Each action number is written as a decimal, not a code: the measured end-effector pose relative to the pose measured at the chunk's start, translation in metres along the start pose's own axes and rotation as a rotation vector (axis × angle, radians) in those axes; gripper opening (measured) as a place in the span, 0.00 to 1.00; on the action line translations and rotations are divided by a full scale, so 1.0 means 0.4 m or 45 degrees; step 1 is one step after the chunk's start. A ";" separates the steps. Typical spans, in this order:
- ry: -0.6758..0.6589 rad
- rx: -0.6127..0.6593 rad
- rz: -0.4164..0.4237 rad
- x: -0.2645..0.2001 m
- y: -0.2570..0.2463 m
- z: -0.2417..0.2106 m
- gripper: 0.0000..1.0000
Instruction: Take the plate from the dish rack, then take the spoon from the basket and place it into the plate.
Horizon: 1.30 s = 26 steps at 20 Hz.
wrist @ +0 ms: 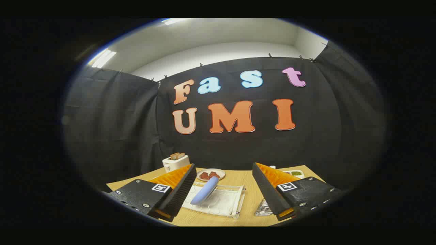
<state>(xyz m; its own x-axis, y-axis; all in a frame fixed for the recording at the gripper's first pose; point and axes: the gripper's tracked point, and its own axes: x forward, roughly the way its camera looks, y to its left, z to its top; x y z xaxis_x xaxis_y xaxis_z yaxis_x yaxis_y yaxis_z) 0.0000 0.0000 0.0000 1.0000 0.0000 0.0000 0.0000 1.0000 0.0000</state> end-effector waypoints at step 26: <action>0.120 -0.031 0.059 0.039 0.055 -0.038 0.98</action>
<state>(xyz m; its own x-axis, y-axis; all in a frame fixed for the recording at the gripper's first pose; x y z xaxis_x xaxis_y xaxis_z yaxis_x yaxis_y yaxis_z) 0.0157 0.0221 -0.0154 0.9945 0.0454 -0.0947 -0.0477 0.9986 -0.0221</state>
